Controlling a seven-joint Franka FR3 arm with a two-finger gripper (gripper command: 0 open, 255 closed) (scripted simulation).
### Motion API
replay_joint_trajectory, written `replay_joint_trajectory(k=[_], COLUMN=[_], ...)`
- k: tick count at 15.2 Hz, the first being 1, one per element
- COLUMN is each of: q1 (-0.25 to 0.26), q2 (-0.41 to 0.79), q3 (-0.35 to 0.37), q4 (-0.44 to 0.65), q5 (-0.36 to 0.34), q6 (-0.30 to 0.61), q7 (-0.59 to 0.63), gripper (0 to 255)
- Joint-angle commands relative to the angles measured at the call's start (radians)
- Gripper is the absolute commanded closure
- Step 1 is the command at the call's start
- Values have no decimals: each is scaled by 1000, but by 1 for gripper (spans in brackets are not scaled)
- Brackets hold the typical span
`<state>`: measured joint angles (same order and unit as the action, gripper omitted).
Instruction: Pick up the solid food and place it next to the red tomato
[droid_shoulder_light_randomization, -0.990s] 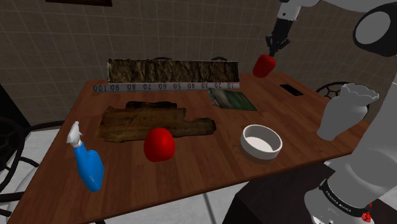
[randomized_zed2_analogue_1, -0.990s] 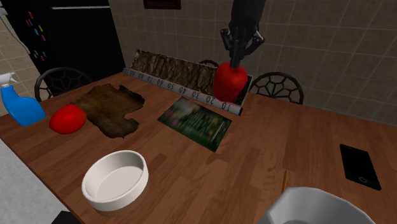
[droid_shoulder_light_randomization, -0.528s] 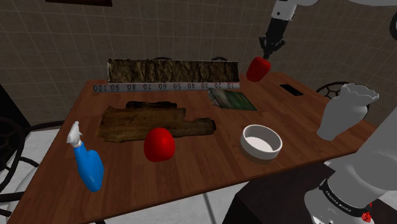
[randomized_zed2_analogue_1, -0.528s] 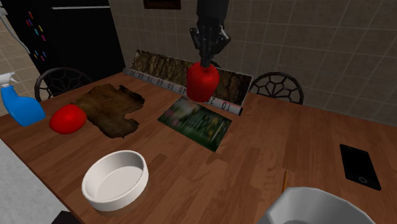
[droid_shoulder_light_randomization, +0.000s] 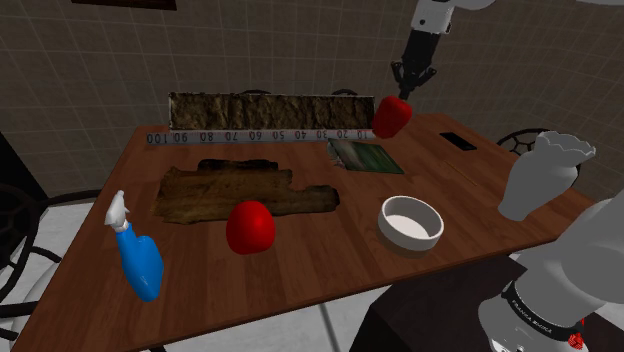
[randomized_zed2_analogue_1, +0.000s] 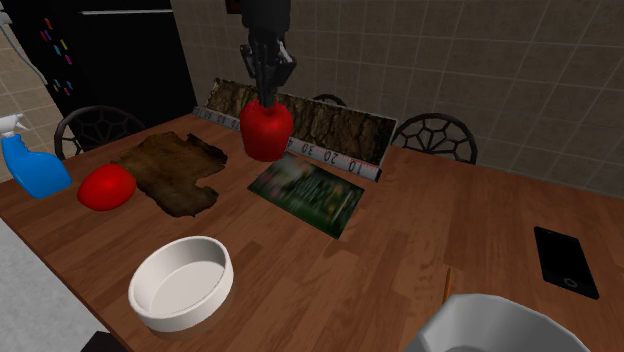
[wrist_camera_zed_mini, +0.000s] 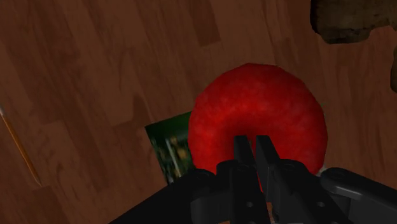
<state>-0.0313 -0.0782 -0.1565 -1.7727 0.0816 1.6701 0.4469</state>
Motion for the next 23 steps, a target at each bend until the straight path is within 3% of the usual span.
replay_joint_trajectory(k=[1,12,23], q1=[22,134,245], q2=[-31,-114,-72], q3=[26,182,344], q4=[-31,-127,-83], q5=[-1,21,39], q6=[5,42,68], q7=[50,312,579], gripper=[255,255,255])
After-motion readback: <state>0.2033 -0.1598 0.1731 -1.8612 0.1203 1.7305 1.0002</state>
